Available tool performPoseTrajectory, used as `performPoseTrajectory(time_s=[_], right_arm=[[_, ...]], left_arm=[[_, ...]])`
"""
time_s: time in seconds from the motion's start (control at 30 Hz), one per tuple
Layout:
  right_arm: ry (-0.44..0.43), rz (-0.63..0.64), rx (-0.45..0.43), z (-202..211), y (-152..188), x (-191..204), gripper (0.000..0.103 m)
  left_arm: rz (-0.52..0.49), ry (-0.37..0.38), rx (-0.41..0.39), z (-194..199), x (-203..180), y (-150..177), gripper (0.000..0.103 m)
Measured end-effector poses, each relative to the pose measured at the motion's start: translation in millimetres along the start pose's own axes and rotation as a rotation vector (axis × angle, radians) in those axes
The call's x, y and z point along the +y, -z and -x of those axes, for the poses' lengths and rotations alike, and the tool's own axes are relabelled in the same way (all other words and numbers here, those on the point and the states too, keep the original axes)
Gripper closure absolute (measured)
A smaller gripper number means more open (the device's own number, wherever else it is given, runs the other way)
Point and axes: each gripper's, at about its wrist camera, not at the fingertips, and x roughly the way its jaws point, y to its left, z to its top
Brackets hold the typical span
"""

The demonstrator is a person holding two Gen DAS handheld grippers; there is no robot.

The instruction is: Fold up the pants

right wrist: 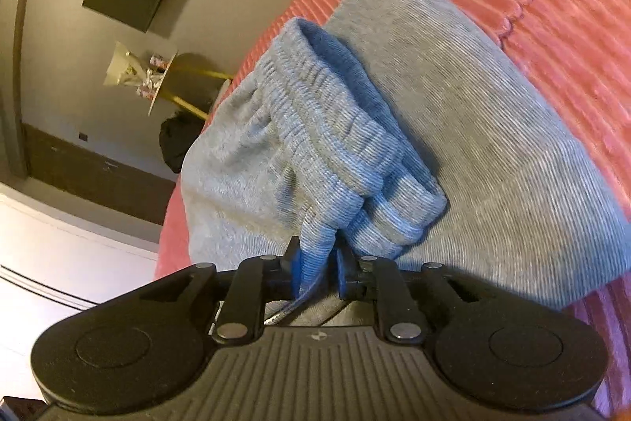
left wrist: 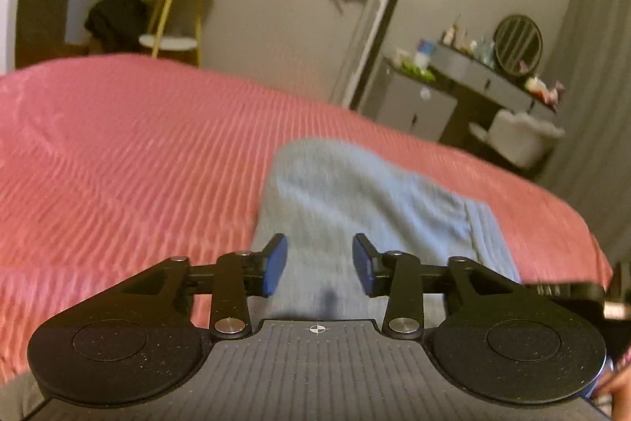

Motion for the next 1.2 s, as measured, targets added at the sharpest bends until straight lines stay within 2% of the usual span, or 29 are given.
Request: performPoseTrajectory(time_s=[0.1,0.2,0.23,0.27,0.37,0.4,0.43,0.47,0.5,0.53,0.57,0.6,0.63,0.73,0.77,0.8,0.83,0.9,1.0,1.03,1.1,1.2], right_arm=[[0.012,0.004,-0.007,2,-3,1,0.084],[0.006,-0.016,-0.025,20,-5,-7,0.083],[0.008,-0.023,-0.037,28,-5,-11,0.079],[0.022,-0.028,-0.056,37,-7,-16,0.069],[0.081,-0.039,-0.088,52,-9,-31,0.057],[0.110,-0.052,-0.084,54,-10,-36,0.057],[0.084,-0.093,-0.084,55,-10,-42,0.056],[0.046,-0.140,-0.082,55,-11,-47,0.046],[0.015,-0.168,-0.076,52,-13,-50,0.032],[-0.004,-0.177,-0.072,48,-15,-50,0.025],[-0.014,-0.191,-0.069,42,-17,-51,0.014],[-0.028,-0.213,-0.069,35,-19,-50,0.006],[-0.039,-0.230,-0.069,30,-21,-50,0.004],[-0.036,-0.245,-0.049,11,-25,-33,0.004],[-0.033,-0.228,-0.041,9,-26,-27,0.015],[-0.023,-0.188,-0.030,7,-26,-20,0.051],[-0.026,-0.156,-0.021,4,-25,-17,0.058],[-0.041,-0.150,-0.033,6,-22,-14,0.057],[-0.032,-0.172,-0.028,2,-22,-17,0.044],[-0.034,-0.186,-0.019,0,-22,-19,0.043],[-0.034,-0.188,0.000,-5,-22,-18,0.046],[0.036,-0.081,-0.008,-8,-22,-3,0.057]], left_arm=[[-0.009,-0.004,0.048,-18,3,1,0.047],[-0.025,-0.053,0.217,-51,9,19,0.045],[-0.005,-0.079,0.265,-61,11,22,0.044],[0.031,-0.081,0.289,-66,16,21,0.043],[0.080,-0.059,0.294,-63,26,19,0.042],[0.082,-0.057,0.289,-61,27,21,0.041],[0.083,-0.059,0.285,-60,26,22,0.041],[0.080,-0.066,0.281,-59,26,22,0.039],[0.077,-0.071,0.276,-57,26,24,0.035],[0.075,-0.082,0.272,-56,25,25,0.034],[0.078,-0.090,0.269,-56,25,26,0.033],[0.083,-0.092,0.266,-55,25,27,0.032],[0.088,-0.093,0.264,-55,26,27,0.032],[0.087,-0.107,0.253,-51,22,28,0.032],[0.078,-0.115,0.247,-49,20,29,0.032],[0.064,-0.125,0.243,-47,18,30,0.031],[0.054,-0.134,0.241,-46,17,30,0.030],[0.053,-0.139,0.240,-45,15,32,0.029],[0.066,-0.140,0.244,-46,17,31,0.027],[0.069,-0.139,0.245,-46,17,31,0.027],[0.073,-0.139,0.246,-46,18,30,0.027],[0.062,-0.143,0.243,-43,17,30,0.027]])
